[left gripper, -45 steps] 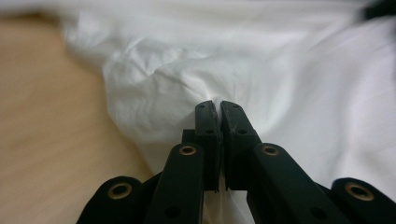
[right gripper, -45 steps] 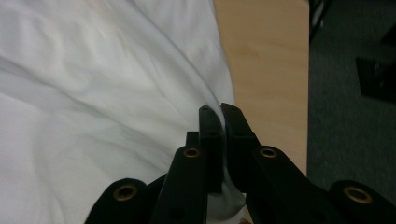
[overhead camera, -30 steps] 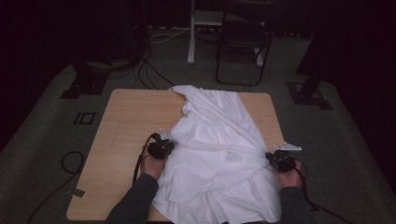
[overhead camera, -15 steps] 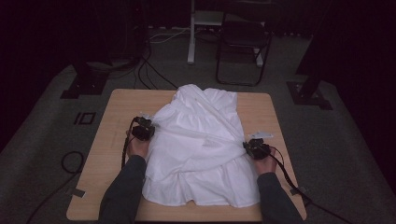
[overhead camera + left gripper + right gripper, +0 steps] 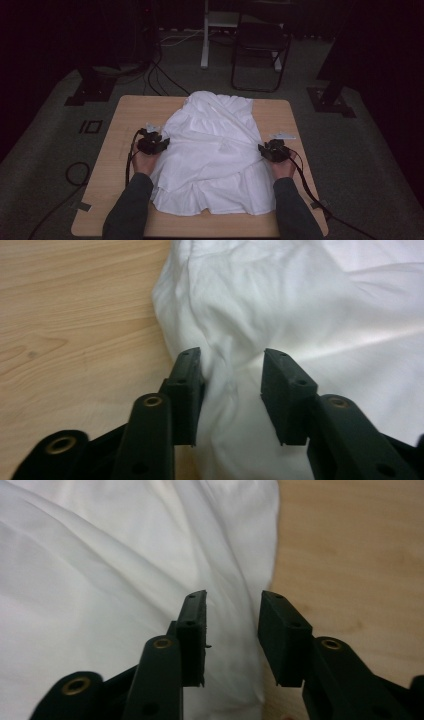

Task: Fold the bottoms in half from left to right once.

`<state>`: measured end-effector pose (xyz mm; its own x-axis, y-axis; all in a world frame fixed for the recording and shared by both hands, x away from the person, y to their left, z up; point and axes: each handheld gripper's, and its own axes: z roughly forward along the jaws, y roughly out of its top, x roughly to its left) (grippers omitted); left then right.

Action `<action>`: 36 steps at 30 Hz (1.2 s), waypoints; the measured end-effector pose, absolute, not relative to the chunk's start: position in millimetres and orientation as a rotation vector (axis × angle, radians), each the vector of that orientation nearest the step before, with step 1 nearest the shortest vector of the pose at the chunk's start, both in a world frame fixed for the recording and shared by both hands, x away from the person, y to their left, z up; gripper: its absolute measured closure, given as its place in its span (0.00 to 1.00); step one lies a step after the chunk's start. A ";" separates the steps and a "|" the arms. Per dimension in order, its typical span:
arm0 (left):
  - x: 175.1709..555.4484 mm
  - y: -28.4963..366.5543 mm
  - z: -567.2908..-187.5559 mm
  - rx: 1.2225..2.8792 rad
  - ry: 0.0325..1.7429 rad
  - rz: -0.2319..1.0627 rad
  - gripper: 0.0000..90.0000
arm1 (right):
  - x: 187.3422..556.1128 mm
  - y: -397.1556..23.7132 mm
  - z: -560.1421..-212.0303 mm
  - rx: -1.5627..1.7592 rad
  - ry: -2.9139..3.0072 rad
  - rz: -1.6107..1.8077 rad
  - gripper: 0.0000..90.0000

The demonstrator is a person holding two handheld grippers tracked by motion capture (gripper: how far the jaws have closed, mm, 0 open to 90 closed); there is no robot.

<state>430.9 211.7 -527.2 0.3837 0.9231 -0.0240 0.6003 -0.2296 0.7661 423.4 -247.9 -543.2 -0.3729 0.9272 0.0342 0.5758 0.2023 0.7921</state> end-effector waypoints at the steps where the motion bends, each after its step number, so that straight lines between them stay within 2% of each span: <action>1: 430.9 211.7 -527.2 1.938 1.309 0.582 0.63 | 423.4 -247.9 -543.2 1.396 2.028 1.028 0.69; 5: 404.0 215.4 -516.9 1.930 1.250 0.587 0.60 | 421.0 -228.3 -527.6 1.298 2.076 1.090 0.65; 15: 363.9 223.8 -510.1 1.929 1.205 0.609 0.57 | 435.6 -172.2 -522.8 1.225 2.185 1.191 0.62; 20: 353.9 226.7 -512.9 1.928 1.207 0.608 0.56 | 444.5 -141.5 -524.1 1.219 2.202 1.205 0.51; 23: 350.6 227.7 -514.8 1.933 1.214 0.600 0.55 | 450.5 -129.6 -528.0 1.232 2.206 1.164 0.49; 25: 348.8 227.9 -515.3 1.932 1.211 0.600 0.55 | 452.7 -127.0 -530.3 1.233 2.215 1.139 0.52; 26: 344.9 228.1 -515.4 1.935 1.206 0.595 0.55 | 454.3 -125.8 -532.5 1.247 2.232 1.115 0.61; 27: 343.2 228.1 -514.8 1.942 1.200 0.598 0.54 | 452.2 -126.8 -535.0 1.241 2.254 1.058 0.87; 28: 341.3 228.3 -513.8 1.940 1.188 0.597 0.53 | 449.7 -128.7 -534.8 1.230 2.260 1.042 0.94; 32: 332.1 230.2 -508.9 1.927 1.159 0.587 0.52 | 435.7 -139.8 -527.2 1.183 2.257 1.080 0.97; 36: 321.3 234.3 -507.8 1.946 1.139 0.575 0.50 | 403.5 -171.0 -508.2 1.107 2.220 1.155 0.97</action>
